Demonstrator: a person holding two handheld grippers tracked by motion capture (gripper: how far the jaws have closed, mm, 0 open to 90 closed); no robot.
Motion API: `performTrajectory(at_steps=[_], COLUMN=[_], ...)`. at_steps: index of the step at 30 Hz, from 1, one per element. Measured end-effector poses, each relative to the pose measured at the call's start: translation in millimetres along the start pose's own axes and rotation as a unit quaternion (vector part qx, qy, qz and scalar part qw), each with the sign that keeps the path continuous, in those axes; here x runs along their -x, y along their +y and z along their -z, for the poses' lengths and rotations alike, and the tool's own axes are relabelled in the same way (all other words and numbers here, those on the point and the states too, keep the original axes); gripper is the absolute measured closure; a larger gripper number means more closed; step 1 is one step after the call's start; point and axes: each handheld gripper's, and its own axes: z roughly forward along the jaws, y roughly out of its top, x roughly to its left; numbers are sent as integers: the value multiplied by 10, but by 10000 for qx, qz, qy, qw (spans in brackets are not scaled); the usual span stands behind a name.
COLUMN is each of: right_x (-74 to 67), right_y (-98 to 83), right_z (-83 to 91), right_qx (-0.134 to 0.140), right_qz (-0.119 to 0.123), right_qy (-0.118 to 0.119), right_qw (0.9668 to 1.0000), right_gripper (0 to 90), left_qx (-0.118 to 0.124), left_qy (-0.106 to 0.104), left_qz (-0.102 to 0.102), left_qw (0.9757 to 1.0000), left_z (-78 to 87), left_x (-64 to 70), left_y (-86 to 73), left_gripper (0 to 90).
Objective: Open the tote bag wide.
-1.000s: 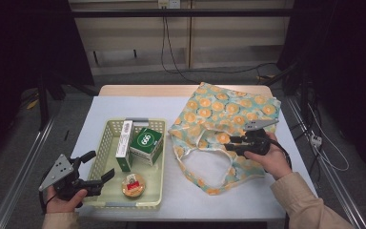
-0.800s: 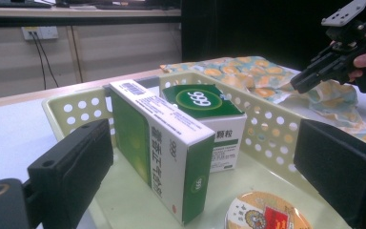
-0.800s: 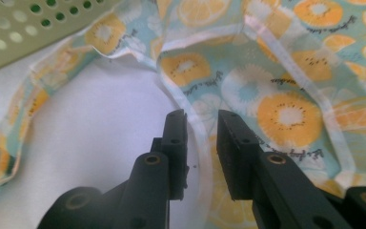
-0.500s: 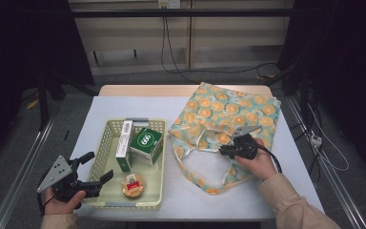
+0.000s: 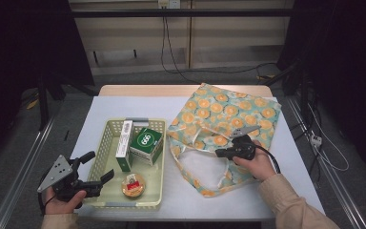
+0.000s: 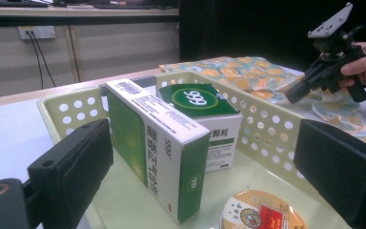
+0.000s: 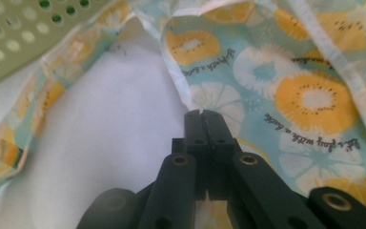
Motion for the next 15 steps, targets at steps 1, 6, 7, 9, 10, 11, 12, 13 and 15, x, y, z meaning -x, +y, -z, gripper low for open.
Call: performTrajectory(at_steps=[1, 6, 7, 9, 10, 11, 12, 13, 15], right_x=[6, 20, 22, 25, 27, 29, 32, 37, 51], right_y=[8, 13, 13, 19, 21, 26, 30, 35, 47], right_z=[17, 50, 51, 53, 55, 60, 62, 65, 80], right_qx=[60, 108, 115, 127, 130, 138, 150, 176, 230], right_qz=[-40, -111, -103, -87, -105, -111, -118, -128, -142], right_qy=[4, 27, -1, -16, -5, -33, -23, -22, -11], right_qw=[10000, 9999, 9999, 9999, 9999, 9998, 9998, 9998, 9996], right_gripper=[898, 889, 898, 900, 900, 900, 900, 900, 900], left_qx=[2, -20, -18, 9, 12, 23, 30, 30, 31], left_qy=[3, 20, 23, 12, 11, -2, -4, 4, 7], left_qz=[0, 9, 3, -1, -3, 0, 8, 30, 32], left_qw=[10000, 10000, 10000, 10000, 10000, 10000, 10000, 10000, 10000], left_z=[2, -4, -6, -7, -8, -9, -7, -7, -7], left_x=[-1, -5, -4, -4, -5, -8, -11, -11, -11], left_y=[1, -5, -4, 3, 5, 6, 7, 6, 4], left_gripper=[56, 57, 56, 56, 57, 56, 56, 56, 56])
